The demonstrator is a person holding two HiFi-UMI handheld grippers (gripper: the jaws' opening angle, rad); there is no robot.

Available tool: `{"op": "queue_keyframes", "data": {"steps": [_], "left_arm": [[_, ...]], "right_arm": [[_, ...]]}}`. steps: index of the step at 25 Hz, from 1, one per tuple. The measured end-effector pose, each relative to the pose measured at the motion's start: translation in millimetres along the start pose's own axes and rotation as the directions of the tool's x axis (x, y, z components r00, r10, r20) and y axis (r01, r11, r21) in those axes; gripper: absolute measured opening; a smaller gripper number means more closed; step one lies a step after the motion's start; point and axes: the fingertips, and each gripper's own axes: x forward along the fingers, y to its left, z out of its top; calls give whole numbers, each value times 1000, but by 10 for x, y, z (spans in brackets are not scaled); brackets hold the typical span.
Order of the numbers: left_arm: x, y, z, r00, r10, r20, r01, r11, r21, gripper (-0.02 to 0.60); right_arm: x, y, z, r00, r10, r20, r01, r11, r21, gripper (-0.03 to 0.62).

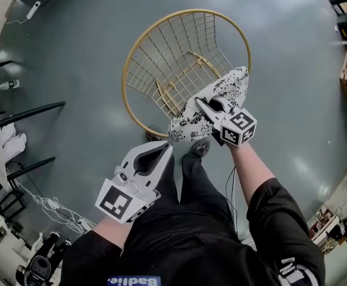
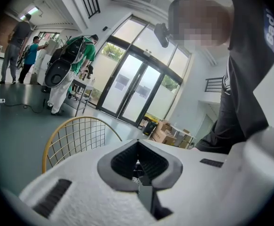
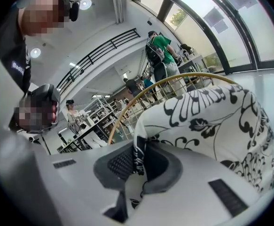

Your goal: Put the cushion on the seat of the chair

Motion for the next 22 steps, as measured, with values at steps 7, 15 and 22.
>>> {"op": "queue_keyframes", "data": {"steps": [7, 15, 22], "left_arm": [[-105, 254, -205, 1000, 18, -4, -18, 999, -37, 14], [-238, 478, -368, 998, 55, -15, -56, 993, -107, 14], [-382, 633, -535, 997, 69, -37, -74, 989, -125, 14]], "right_arm": [[604, -263, -172, 996, 7, -86, -8, 1000, -8, 38], [1151, -731, -366, 987, -72, -143, 74, 997, 10, 38], [1590, -1127, -619, 963, -148, -226, 161, 986, 39, 40]]}}
